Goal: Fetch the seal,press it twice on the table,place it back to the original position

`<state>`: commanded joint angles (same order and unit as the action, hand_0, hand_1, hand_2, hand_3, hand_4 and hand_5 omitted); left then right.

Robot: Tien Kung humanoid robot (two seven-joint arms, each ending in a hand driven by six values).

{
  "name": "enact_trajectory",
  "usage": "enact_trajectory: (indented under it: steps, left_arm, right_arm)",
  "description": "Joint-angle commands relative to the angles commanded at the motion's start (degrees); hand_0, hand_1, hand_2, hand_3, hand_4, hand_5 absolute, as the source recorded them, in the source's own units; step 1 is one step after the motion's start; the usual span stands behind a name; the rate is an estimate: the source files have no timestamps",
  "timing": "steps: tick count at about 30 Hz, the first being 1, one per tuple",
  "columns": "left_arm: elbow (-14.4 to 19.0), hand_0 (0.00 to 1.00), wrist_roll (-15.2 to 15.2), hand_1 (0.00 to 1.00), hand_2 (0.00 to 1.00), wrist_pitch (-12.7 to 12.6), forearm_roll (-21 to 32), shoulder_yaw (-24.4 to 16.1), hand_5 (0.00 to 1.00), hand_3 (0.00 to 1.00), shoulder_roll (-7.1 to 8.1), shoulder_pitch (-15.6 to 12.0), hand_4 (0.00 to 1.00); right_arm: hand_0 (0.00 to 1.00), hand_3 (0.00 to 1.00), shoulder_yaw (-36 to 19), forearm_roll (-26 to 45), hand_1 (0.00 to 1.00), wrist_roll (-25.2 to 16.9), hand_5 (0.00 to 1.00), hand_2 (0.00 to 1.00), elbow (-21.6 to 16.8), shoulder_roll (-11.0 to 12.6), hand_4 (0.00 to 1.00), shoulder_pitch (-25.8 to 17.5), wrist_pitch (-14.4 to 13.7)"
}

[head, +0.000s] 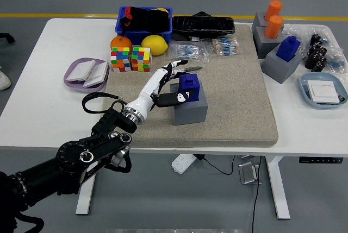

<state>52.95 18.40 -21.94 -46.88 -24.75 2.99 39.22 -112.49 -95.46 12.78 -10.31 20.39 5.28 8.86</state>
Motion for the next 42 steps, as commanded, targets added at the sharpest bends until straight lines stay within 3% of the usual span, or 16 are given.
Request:
enact_trajectory:
  steps: [1, 12, 13, 18, 19, 27, 35, 42]
  left_arm:
    - [0.0, 0.848, 0.0, 0.721, 0.606, 0.1, 0.0, 0.1, 0.002, 0.867, 0.0, 0.0, 0.664]
    - [-0.2, 0.849, 0.3, 0.72, 0.621, 0.2, -0.5, 0.2, 0.002, 0.866, -0.28, 0.0, 0.662]
    - [-0.3, 0.844, 0.4, 0.699, 0.58, 0.0, -0.5, 0.2, 0.002, 0.862, -0.34, 0.0, 0.659]
    - [-0.8, 0.844, 1.1, 0.699, 0.58, -0.6, -0.3, 0.2, 0.002, 0.862, -0.6, 0.2, 0.659]
    - [-0.9, 0.834, 1.3, 0.643, 0.512, -0.7, -0.2, 0.2, 0.002, 0.854, -0.65, 0.2, 0.646]
    - [-0.7, 0.83, 1.8, 0.637, 0.501, -0.9, -0.1, 0.0, 0.002, 0.852, -0.63, 0.2, 0.65]
    - [1.7, 0.833, 1.4, 0.634, 0.493, -0.6, -1.5, -2.2, 0.002, 0.847, 0.13, 0.7, 0.647]
    - [4.0, 0.831, 1.4, 0.637, 0.493, -0.5, -3.2, -6.4, 0.002, 0.845, 2.27, 1.1, 0.652]
  right_arm:
    - [0.791, 0.673, 0.0, 0.0, 0.7, 0.0, 0.497, 0.732, 0.0, 0.0, 0.827, 0.0, 0.0]
    - [0.791, 0.674, 0.1, 0.1, 0.699, -0.1, 0.498, 0.732, 0.0, 0.0, 0.827, 0.0, 0.0]
    - [0.79, 0.673, 0.0, 0.1, 0.699, -0.1, 0.496, 0.732, 0.0, -0.1, 0.827, 0.0, 0.0]
    - [0.79, 0.673, -0.1, 0.1, 0.699, -0.1, 0.496, 0.732, 0.0, -0.1, 0.827, 0.0, -0.1]
    - [0.79, 0.673, -0.1, 0.1, 0.699, -0.1, 0.496, 0.731, 0.0, -0.1, 0.826, 0.0, -0.1]
    - [0.79, 0.672, -0.2, 0.1, 0.699, -0.1, 0.496, 0.732, 0.0, -0.2, 0.826, -0.1, -0.2]
    - [0.79, 0.673, -0.3, 0.2, 0.699, -0.2, 0.496, 0.732, 0.0, -0.2, 0.826, -0.1, -0.2]
    - [0.79, 0.673, -0.6, 0.3, 0.699, -0.2, 0.496, 0.731, 0.0, -0.3, 0.826, -0.3, -0.2]
